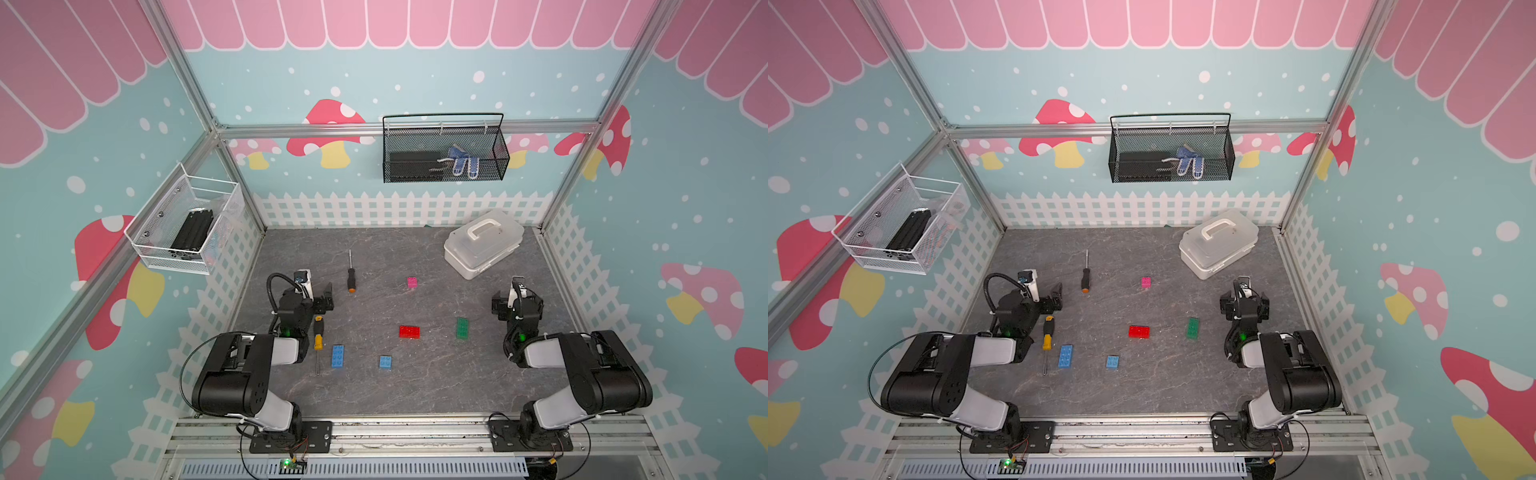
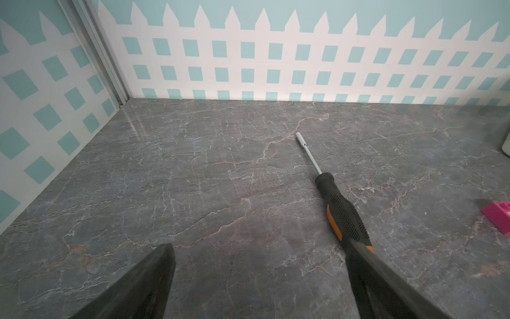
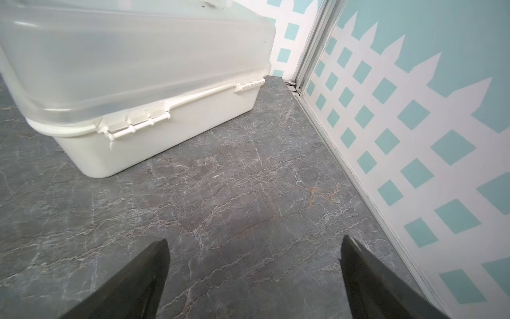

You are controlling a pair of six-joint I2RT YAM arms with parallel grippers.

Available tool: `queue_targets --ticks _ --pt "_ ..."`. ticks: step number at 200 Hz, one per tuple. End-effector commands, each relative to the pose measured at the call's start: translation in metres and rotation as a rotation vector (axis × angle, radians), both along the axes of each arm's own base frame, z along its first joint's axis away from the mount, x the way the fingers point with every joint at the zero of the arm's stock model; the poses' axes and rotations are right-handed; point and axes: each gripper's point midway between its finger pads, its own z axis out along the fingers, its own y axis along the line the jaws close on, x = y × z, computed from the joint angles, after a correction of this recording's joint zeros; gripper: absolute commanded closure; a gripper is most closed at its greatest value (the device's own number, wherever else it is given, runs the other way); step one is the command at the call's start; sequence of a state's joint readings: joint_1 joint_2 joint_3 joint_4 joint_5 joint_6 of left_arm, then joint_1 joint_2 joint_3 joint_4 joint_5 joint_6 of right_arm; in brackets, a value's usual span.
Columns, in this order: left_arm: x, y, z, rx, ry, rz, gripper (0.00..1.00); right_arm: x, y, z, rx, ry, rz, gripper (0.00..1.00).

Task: Assemble the number 5 with lego
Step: Pick up the lego brick from the center of the board.

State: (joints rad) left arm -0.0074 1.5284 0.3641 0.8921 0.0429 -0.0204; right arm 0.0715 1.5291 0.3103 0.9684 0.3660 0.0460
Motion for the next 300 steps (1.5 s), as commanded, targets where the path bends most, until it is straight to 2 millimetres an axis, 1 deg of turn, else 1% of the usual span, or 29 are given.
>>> queue_targets --ticks 1,15,27,40,63,129,135,139,152,163,165,177,192,203,210,219,223,232,249,257,271,287,300 --pt "-0.004 -0.010 0.008 0.024 -0.050 -0.076 0.01 0.004 -0.001 0.011 0.007 -0.041 -0.006 0.01" --pt "-0.008 -0.013 0.010 0.026 -0.066 -0.093 0.00 0.004 -0.001 0.012 0.007 -0.041 -0.007 0.01" --pt "-0.005 -0.012 0.010 0.020 -0.060 -0.090 0.01 0.004 -0.001 0.012 0.007 -0.041 -0.007 0.01" --pt "0.002 -0.006 0.008 0.004 -0.027 -0.063 0.01 0.004 -0.001 0.012 0.008 -0.042 -0.007 0.01" --pt "0.004 0.003 0.006 -0.015 -0.014 -0.027 0.01 0.005 -0.002 0.011 0.007 -0.041 -0.008 0.01" --pt "0.004 0.003 0.005 -0.014 -0.009 -0.027 0.01 0.004 -0.001 0.012 0.004 -0.041 -0.006 0.02" --pt "0.004 0.003 0.006 -0.013 -0.013 -0.027 0.01 0.004 -0.002 0.013 0.004 -0.044 -0.009 0.02" --pt "0.004 0.003 0.007 -0.013 -0.014 -0.027 0.01 0.004 -0.002 0.017 -0.002 -0.057 -0.010 0.02" --pt "0.004 0.000 0.013 -0.001 -0.017 -0.035 0.01 0.005 -0.003 0.027 -0.009 -0.045 -0.032 0.01" --pt "0.002 -0.006 0.023 0.043 -0.009 -0.024 0.01 0.007 -0.005 0.036 -0.006 0.021 -0.062 0.02" --pt "0.001 -0.006 0.021 0.054 0.007 -0.017 0.01 0.007 -0.006 0.036 -0.002 0.043 -0.072 0.01" --pt "-0.001 -0.007 0.040 0.094 0.021 0.052 0.01 0.007 -0.008 0.043 0.038 0.137 -0.115 0.01" --pt "-0.007 -0.015 0.055 0.080 0.045 0.061 0.01 0.005 0.000 0.053 0.060 0.208 -0.111 0.01" --pt "-0.009 -0.020 0.063 0.044 0.053 0.068 0.01 0.000 0.012 0.057 0.105 0.259 -0.099 0.01" --pt "-0.010 -0.024 0.065 0.024 0.071 0.070 0.01 -0.003 0.024 0.059 0.142 0.302 -0.077 0.01" --pt "-0.012 -0.028 0.063 -0.022 0.116 0.082 0.00 -0.009 0.043 0.062 0.183 0.357 -0.048 0.03" --pt "-0.015 -0.031 0.059 -0.039 0.153 0.075 0.01 -0.013 0.052 0.064 0.193 0.378 -0.035 0.04" --pt "-0.019 -0.038 0.057 -0.083 0.215 0.068 0.01 -0.023 0.074 0.066 0.219 0.435 0.001 0.05" --pt "-0.029 -0.055 0.052 -0.161 0.293 0.033 0.01 -0.048 0.118 0.067 0.282 0.517 0.062 0.08" --pt "-0.032 -0.062 0.054 -0.189 0.305 0.013 0.01 -0.060 0.138 0.064 0.334 0.551 0.090 0.09" --pt "-0.039 -0.067 0.057 -0.221 0.335 0.006 0.01 -0.079 0.170 0.055 0.417 0.606 0.140 0.14" --pt "-0.046 -0.072 0.061 -0.256 0.346 -0.013 0.01 -0.098 0.199 0.045 0.442 0.671 0.156 0.16" --pt "-0.053 -0.071 0.061 -0.273 0.344 0.001 0.01 -0.112 0.228 0.039 0.438 0.713 0.189 0.17"
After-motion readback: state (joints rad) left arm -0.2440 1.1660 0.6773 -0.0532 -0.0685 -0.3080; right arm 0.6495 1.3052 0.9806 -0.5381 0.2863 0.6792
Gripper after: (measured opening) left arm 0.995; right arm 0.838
